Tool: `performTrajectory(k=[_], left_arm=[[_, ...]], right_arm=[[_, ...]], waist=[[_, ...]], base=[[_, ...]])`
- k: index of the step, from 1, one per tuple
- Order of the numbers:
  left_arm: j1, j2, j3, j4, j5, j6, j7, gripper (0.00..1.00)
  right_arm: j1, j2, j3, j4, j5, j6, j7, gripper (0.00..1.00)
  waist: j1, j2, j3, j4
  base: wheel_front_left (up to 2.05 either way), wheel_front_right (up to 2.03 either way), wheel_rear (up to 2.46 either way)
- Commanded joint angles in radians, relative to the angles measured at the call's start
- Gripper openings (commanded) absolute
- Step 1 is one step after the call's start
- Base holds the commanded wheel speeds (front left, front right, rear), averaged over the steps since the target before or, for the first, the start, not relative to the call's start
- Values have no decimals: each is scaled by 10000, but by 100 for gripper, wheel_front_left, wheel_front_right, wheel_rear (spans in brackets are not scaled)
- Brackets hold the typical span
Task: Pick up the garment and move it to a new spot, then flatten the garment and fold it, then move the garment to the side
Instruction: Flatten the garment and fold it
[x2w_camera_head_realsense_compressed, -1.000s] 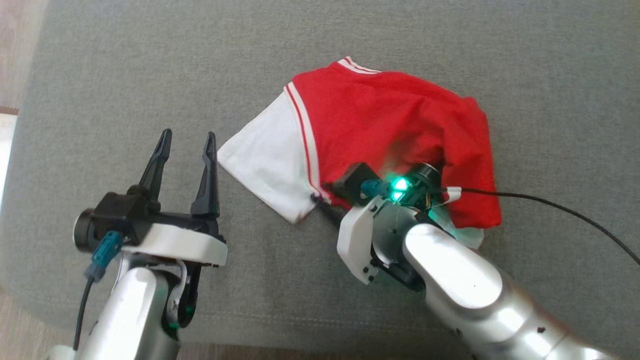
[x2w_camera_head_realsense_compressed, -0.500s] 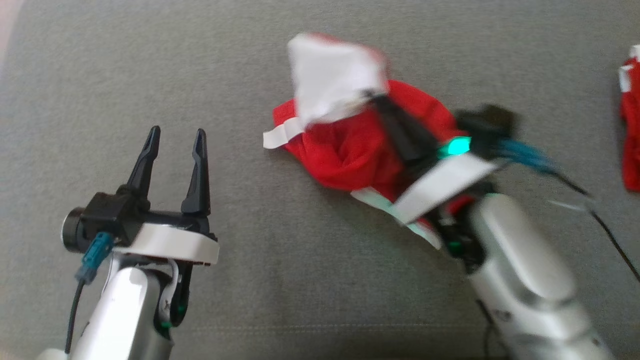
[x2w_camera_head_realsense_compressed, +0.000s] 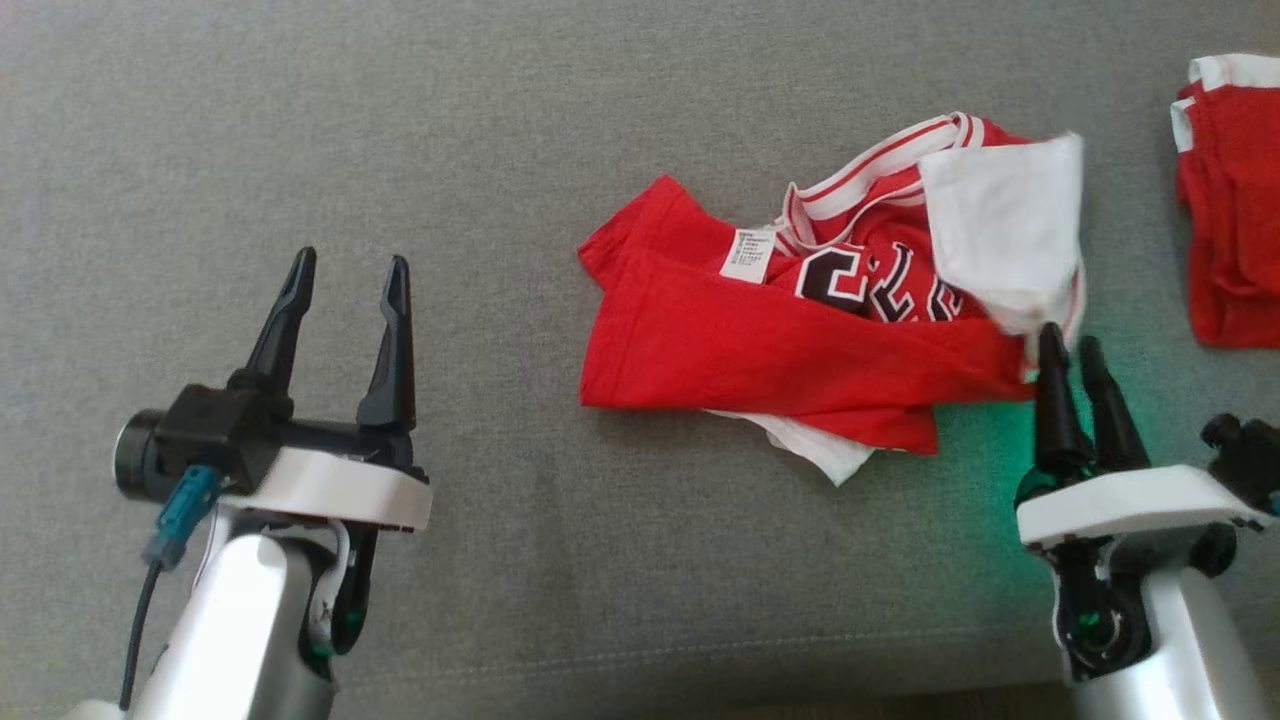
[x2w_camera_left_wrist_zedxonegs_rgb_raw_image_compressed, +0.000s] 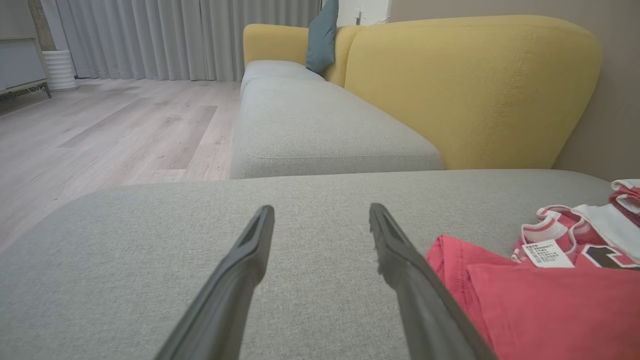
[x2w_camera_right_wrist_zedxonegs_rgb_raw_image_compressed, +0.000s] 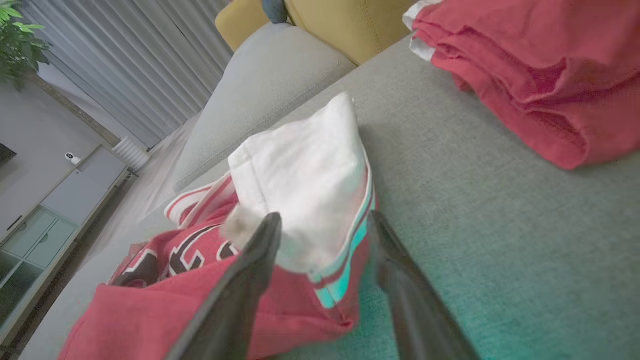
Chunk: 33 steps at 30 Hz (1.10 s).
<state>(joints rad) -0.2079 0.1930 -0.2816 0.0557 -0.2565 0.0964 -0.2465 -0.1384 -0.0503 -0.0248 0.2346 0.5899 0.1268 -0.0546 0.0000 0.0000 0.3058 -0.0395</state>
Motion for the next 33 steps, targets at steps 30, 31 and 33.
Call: performTrajectory(k=[30, 31, 33], left_arm=[[847, 374, -103, -714, 75, 351, 95, 100], [855, 373, -115, -709, 66, 354, 102, 100], [858, 373, -135, -705, 46, 358, 112, 100]], right_arm=[[1468, 1, 620, -4121, -4231, 39, 198, 100], [1473, 1, 616, -4127, -4221, 39, 215, 100], [1482, 1, 605, -4139, -4196, 39, 244, 100]], waist=[[0, 0, -1098, 87], [0, 0, -1110, 92], [0, 0, -1119, 107]], base=[[0, 0, 0], [0, 0, 0], [0, 0, 0]])
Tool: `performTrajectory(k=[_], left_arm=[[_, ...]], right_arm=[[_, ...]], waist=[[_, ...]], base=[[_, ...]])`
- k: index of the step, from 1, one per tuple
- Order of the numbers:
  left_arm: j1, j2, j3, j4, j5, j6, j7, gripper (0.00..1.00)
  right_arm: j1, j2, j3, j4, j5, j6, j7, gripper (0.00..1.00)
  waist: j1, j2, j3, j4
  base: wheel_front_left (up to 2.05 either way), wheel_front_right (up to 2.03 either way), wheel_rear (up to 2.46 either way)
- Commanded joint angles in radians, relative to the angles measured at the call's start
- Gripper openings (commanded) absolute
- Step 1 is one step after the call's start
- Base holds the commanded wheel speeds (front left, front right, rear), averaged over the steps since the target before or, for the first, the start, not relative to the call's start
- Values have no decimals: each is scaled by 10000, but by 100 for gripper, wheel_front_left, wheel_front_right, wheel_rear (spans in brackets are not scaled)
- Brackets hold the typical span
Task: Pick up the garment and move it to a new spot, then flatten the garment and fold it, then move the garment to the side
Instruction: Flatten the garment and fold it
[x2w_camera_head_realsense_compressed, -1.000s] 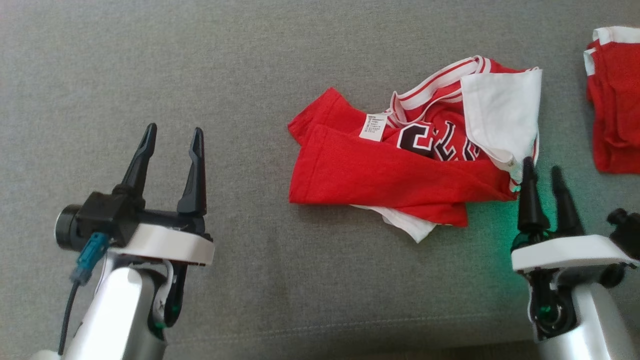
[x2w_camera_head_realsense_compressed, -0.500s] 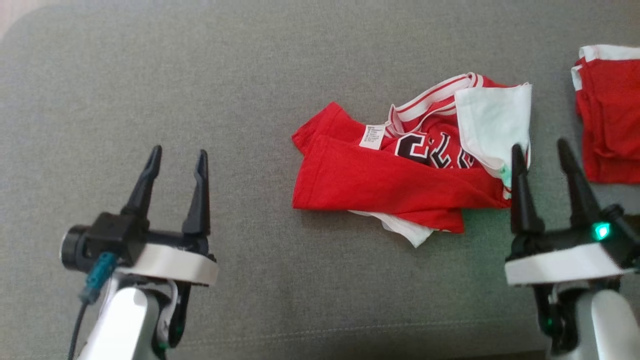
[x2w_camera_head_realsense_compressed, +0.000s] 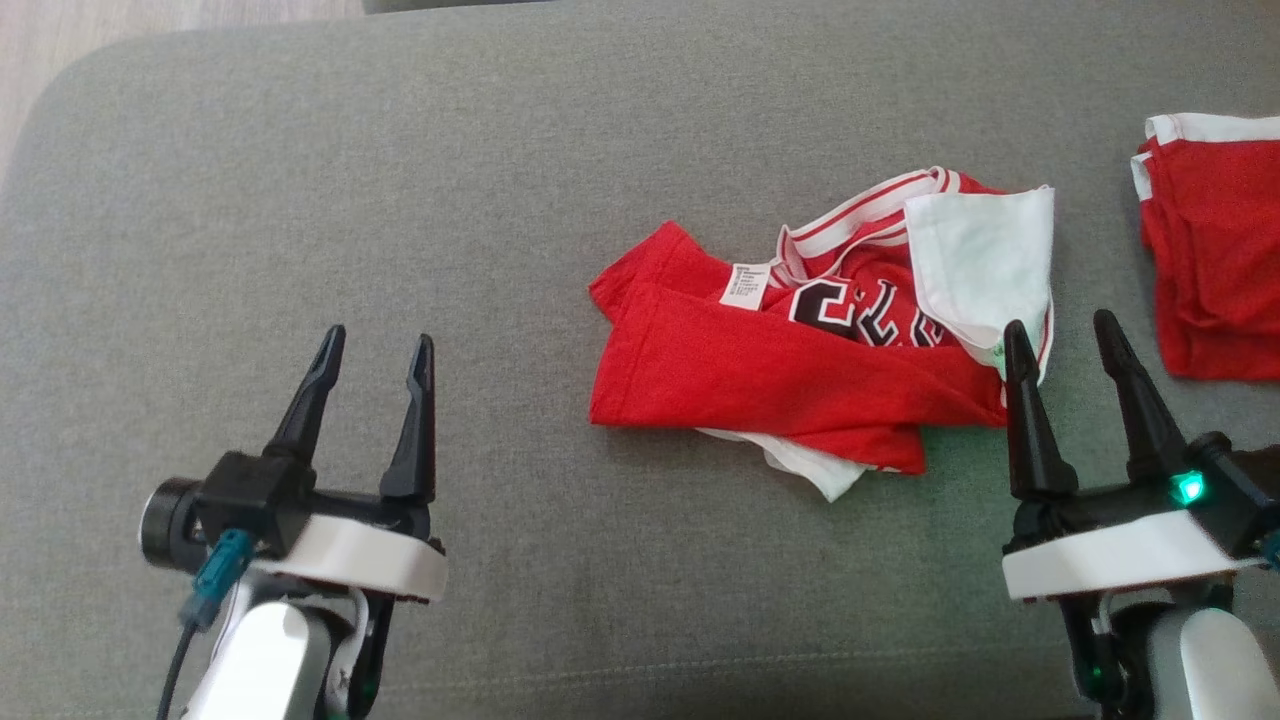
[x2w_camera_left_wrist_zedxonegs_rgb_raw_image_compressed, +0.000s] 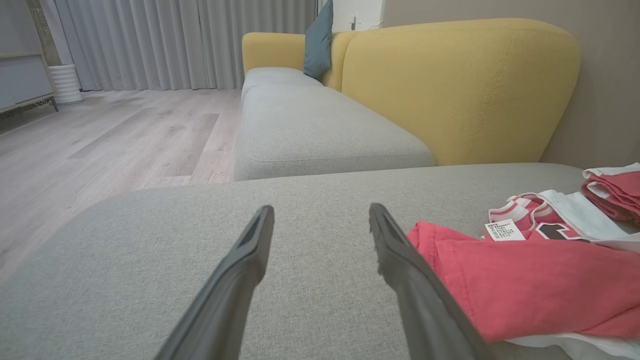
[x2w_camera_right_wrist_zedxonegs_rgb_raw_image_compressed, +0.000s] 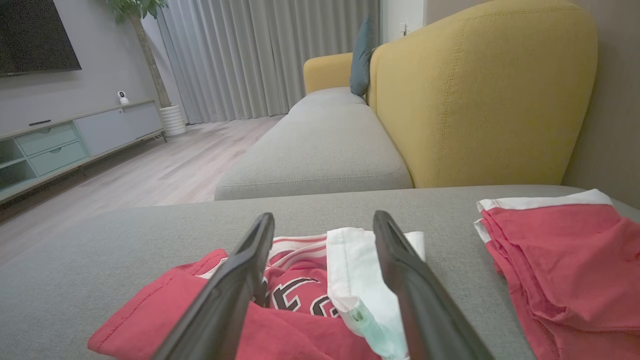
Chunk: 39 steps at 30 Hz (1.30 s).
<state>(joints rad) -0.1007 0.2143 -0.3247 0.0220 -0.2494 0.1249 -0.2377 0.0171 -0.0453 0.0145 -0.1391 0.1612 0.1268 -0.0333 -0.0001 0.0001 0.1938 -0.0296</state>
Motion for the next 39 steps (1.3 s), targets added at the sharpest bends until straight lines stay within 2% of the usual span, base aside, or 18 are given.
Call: performTrajectory(k=[1, 10, 15, 23, 24, 25, 26, 32, 35, 39], left_arm=[[-216, 161, 290, -366, -34, 74, 27, 100], [-315, 197, 233, -388, -81, 102, 35, 100], [-581, 186, 168, -468, -65, 76, 21, 100], [-888, 131, 108, -387, -75, 14, -50, 100], [-918, 128, 109, -367, -78, 9, -62, 100], [-940, 125, 110, -343, -82, 5, -73, 100], [-956, 123, 113, -324, -86, 5, -83, 100], [-982, 134, 128, -250, -88, 34, -126, 100], [-960, 182, 175, -237, -109, 46, -142, 100], [-920, 223, 180, -221, -126, 52, -154, 100]], right_arm=[[-69, -49, 208, -402, 114, 39, 46, 100], [-82, -49, 102, -113, 117, 39, 333, 100], [-535, -50, -95, 1007, -435, 39, 781, 100], [-1425, -63, -370, 2203, -787, 39, 840, 100], [-1494, -61, -443, 2291, -734, 39, 792, 71], [-1523, -59, -577, 2346, -678, 39, 727, 7], [-1512, -57, -722, 2409, -579, 39, 697, 0], [-956, -52, -1399, 2416, 927, 39, 102, 0], [-535, -51, -1520, 2520, 2185, 39, -199, 0], [-168, -50, -1498, 3000, 3120, 39, -563, 0]], waist=[[1, -1, -3, 12], [1, -1, 114, 56], [1, -1, 555, 192], [1, -1, 1042, 296], [1, -1, 1071, 297], [1, -1, 1090, 295], [1, -1, 1105, 289], [1, -1, 1102, 173], [1, -1, 1070, 57], [1, -1, 1003, -48]], base=[[0, 0, 0], [0, 0, 0], [0, 0, 0], [0, 0, 0], [0, 0, 0], [0, 0, 0], [0, 0, 0], [0, 0, 0], [0, 0, 0], [0, 0, 0]])
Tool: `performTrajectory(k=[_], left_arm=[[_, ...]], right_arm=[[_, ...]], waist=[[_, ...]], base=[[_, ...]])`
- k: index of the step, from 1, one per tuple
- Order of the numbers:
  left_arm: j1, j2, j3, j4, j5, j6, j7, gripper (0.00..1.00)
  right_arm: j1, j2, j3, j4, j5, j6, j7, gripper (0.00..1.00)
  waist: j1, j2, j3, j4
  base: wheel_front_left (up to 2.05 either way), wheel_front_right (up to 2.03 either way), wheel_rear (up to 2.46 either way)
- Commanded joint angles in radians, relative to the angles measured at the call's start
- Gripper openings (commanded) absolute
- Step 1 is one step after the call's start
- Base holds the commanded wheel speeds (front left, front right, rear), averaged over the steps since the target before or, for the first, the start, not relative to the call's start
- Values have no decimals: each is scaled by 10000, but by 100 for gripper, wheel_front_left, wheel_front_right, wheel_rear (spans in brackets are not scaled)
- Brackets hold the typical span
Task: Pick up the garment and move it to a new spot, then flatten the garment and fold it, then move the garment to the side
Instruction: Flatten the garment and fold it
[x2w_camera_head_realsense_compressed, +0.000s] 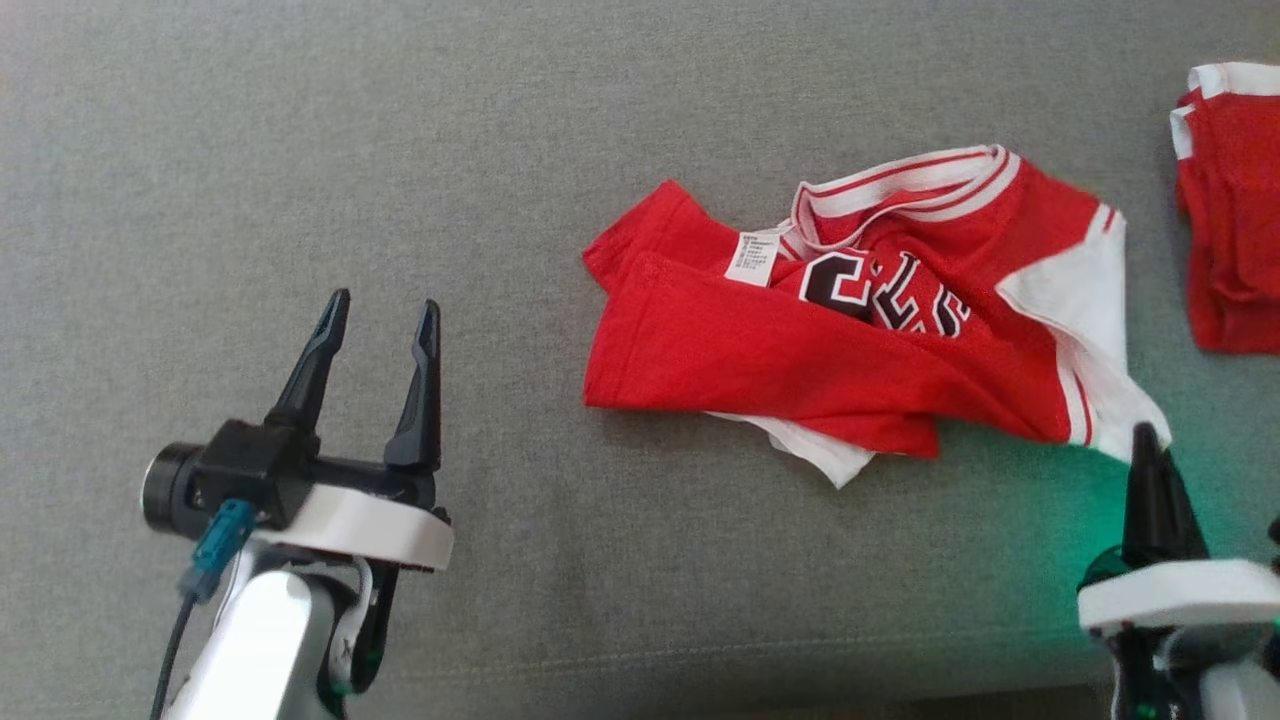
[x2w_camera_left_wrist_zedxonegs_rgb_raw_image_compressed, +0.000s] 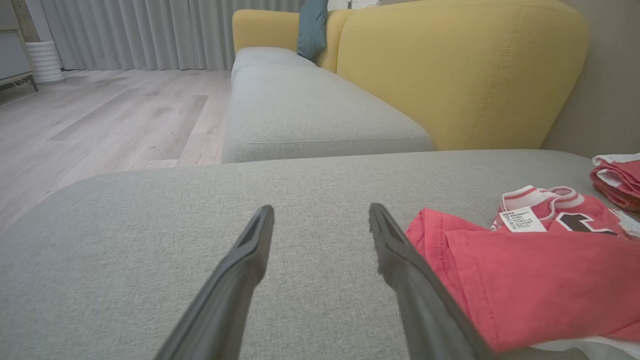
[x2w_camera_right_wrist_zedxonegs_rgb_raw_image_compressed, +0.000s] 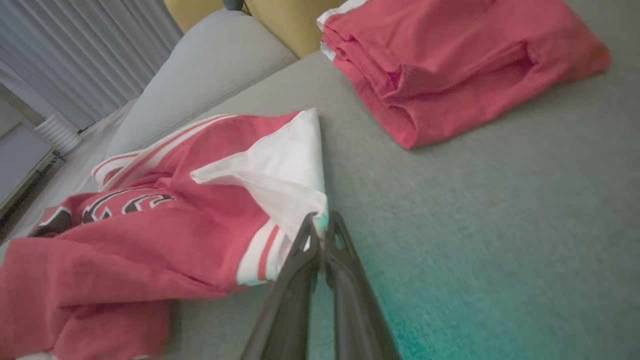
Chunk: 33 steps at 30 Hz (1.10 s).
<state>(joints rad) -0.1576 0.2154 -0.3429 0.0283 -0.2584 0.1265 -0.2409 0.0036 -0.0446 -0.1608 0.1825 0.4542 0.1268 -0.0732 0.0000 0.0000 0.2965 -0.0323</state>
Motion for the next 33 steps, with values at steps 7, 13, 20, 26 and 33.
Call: performTrajectory(k=[7, 13, 20, 26, 33], left_arm=[[-315, 245, 330, -287, -62, 72, -129, 100], [-111, 292, 394, -281, -124, 176, -139, 100], [157, 345, 335, -320, -158, 255, -81, 100], [270, 366, 260, -351, -163, 303, 5, 100], [218, 446, 36, -374, -136, 209, 212, 100]], right_arm=[[-34, -57, 495, 123, 233, 39, -759, 100], [-193, -57, 753, -1263, -1637, 39, -972, 100], [-163, -57, 1467, -2927, -2783, 39, -27, 100], [19, -57, 1535, -3328, -2797, 39, 323, 100], [139, -57, 1553, -3518, -2716, 39, 538, 100]], waist=[[0, 0, -113, 2], [0, 0, -352, 35], [0, 0, -721, 90], [0, 0, -847, 152], [0, 0, -851, 175]], base=[[0, 0, 0], [0, 0, 0], [0, 0, 0], [0, 0, 0], [0, 0, 0]])
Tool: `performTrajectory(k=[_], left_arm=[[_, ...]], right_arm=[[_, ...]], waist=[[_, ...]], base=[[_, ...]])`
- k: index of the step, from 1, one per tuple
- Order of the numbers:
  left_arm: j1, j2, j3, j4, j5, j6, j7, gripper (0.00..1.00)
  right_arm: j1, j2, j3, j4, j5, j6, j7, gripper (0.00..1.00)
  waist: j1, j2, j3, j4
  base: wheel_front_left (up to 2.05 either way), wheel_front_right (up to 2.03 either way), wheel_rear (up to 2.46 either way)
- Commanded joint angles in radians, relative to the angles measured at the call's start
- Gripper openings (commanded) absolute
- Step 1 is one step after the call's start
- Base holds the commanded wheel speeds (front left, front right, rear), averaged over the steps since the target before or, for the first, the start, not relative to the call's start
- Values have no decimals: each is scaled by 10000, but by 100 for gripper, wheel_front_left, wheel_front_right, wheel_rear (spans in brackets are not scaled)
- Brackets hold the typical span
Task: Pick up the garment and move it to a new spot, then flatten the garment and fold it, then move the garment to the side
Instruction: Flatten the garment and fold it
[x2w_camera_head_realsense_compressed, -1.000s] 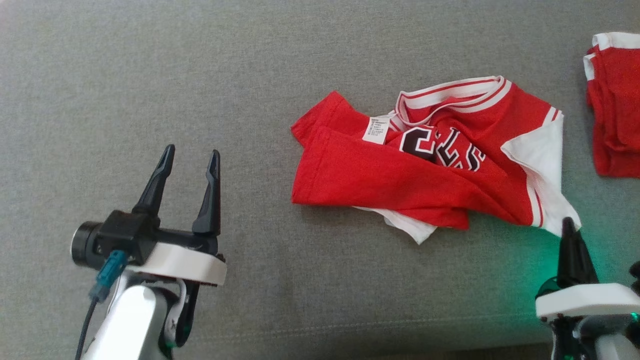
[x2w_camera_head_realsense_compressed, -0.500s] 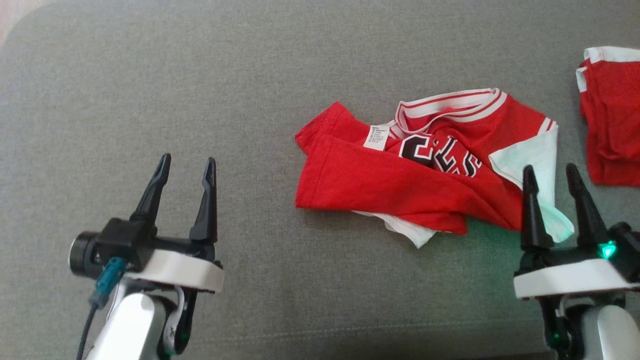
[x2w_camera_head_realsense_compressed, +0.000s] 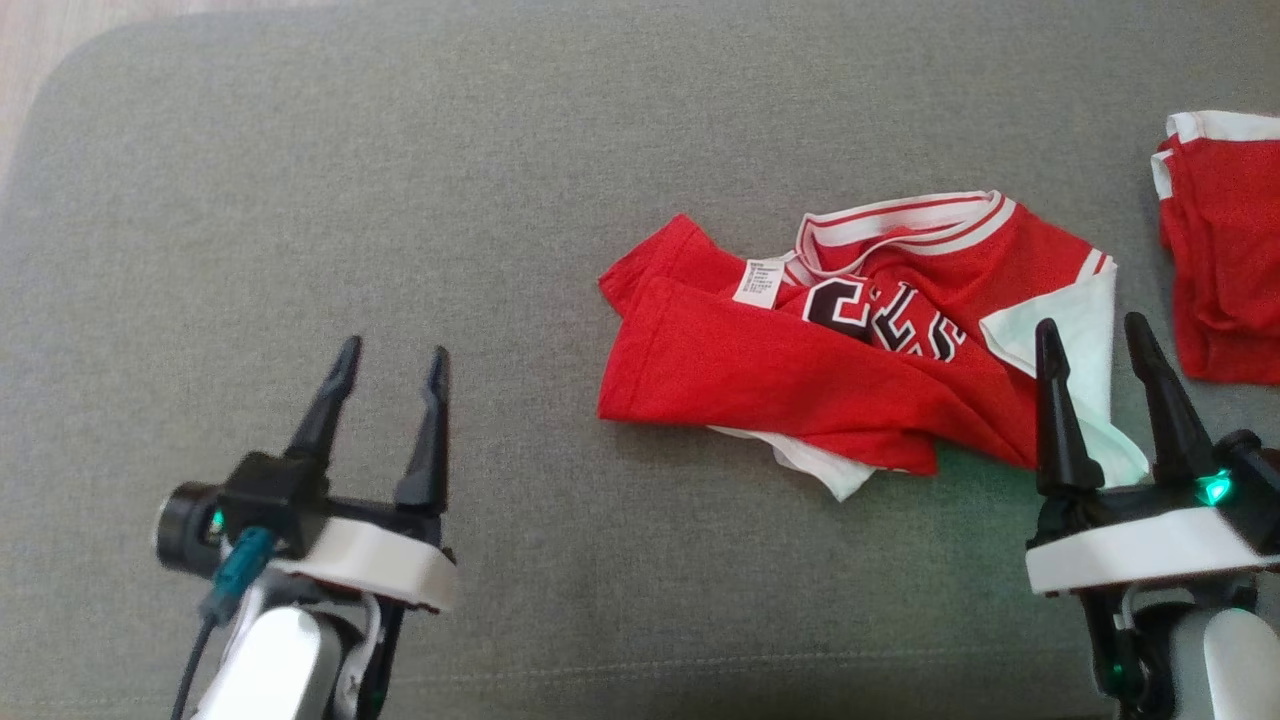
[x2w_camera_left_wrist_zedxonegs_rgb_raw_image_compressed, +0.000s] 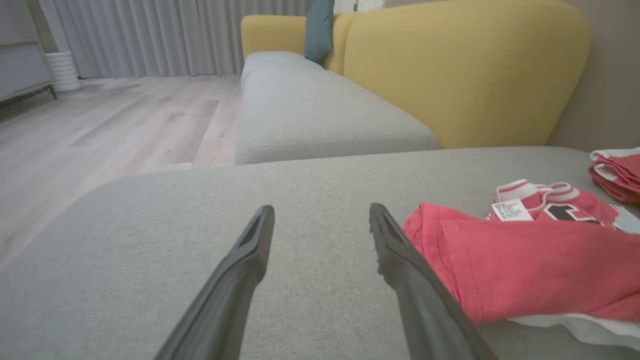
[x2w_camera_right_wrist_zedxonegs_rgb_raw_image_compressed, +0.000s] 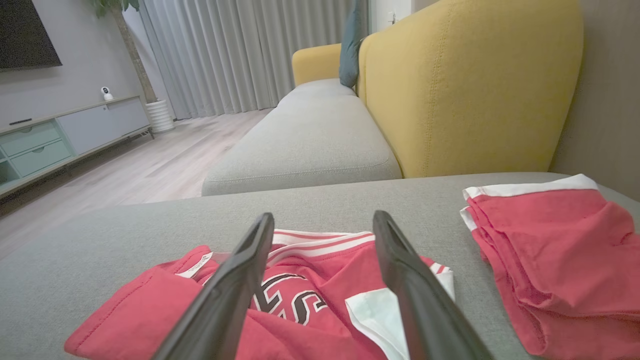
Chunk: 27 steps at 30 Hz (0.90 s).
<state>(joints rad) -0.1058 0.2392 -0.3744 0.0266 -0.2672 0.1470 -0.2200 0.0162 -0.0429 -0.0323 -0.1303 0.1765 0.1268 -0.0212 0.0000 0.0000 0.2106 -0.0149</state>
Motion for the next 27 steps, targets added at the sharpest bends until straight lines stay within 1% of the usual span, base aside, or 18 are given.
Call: performTrajectory(k=[1, 4, 7, 12, 14, 17, 20, 24, 25, 26, 27], left_arm=[[-373, 212, 266, -346, -50, -67, 107, 100], [-814, 140, -100, -325, -91, -431, 485, 100], [-1440, -84, -610, -58, -273, -968, 1141, 100], [-2448, -556, -1282, 885, -786, -1847, 2282, 100], [-2799, -666, -1403, 1420, -1010, -2089, 2643, 100], [-3190, -733, -1493, 2162, -1307, -2320, 2977, 100], [-3410, -676, -1490, 2776, -1529, -2430, 3201, 100], [-3478, -684, -1605, 3178, -1948, -2574, 3533, 100], [-3466, -707, -1659, 3194, -2127, -2618, 3625, 88], [-3464, -715, -1706, 3172, -2302, -2655, 3685, 24], [-3478, -667, -1791, 3152, -2376, -2680, 3766, 0]], right_arm=[[18, -74, 265, -403, 59, 39, 40, 100], [0, -74, 288, -482, 46, 39, 100, 100], [-75, -74, 345, -527, 23, 39, 126, 100], [-242, -74, 508, -481, 53, 39, 191, 100], [-322, -74, 548, -424, 91, 39, 174, 100], [-374, -74, 597, -320, 167, 39, 133, 100], [-365, -74, 594, -214, 274, 39, 78, 100], [-368, -74, 586, -120, 383, 39, 15, 100], [-367, -74, 582, -107, 396, 39, 3, 100], [-368, -74, 583, -92, 441, 39, -5, 100], [-370, -74, 576, -77, 459, 39, -10, 100]], waist=[[0, 0, 29, 8], [0, 0, 176, 15], [0, 0, 355, -49], [0, 0, 716, -336], [0, 0, 835, -465], [0, 0, 942, -635], [0, 0, 976, -733], [0, 0, 974, -786], [0, 0, 972, -785], [0, 0, 971, -780], [0, 0, 963, -768]], base=[[0, 0, 0], [0, 0, 0], [0, 0, 0], [0, 0, 0], [0, 0, 0], [0, 0, 0], [0, 0, 0], [0, 0, 0], [0, 0, 0], [0, 0, 0], [0, 0, 0]])
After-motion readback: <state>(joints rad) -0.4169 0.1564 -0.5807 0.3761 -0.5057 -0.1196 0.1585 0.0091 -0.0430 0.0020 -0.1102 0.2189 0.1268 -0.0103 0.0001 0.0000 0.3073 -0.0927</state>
